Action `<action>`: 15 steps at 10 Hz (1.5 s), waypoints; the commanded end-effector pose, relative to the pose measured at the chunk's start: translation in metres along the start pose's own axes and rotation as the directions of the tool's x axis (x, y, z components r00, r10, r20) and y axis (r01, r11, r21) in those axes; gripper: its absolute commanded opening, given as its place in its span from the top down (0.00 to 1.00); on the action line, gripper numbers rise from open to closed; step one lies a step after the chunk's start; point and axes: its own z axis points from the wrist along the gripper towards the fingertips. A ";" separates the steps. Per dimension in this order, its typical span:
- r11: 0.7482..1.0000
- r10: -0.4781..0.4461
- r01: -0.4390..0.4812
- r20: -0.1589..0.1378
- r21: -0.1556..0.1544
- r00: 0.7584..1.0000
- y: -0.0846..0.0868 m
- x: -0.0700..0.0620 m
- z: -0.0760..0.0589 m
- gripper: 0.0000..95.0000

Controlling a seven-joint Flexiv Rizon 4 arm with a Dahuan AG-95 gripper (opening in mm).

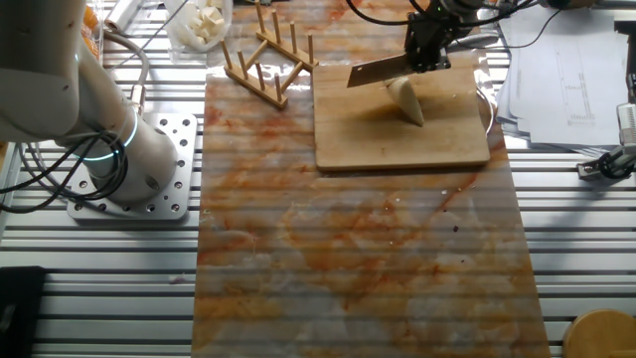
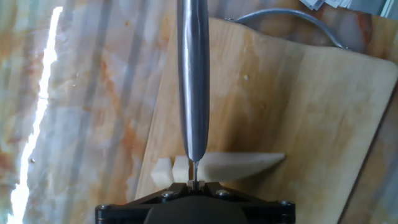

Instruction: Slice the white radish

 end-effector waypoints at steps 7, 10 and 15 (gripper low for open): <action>1.000 -0.006 0.006 0.008 0.016 1.000 -0.010 0.004 0.002 1.00; 1.000 -0.006 0.006 0.006 0.018 1.000 -0.012 0.004 0.006 1.00; 0.999 -0.040 0.039 0.024 0.028 0.999 -0.005 0.037 0.048 1.00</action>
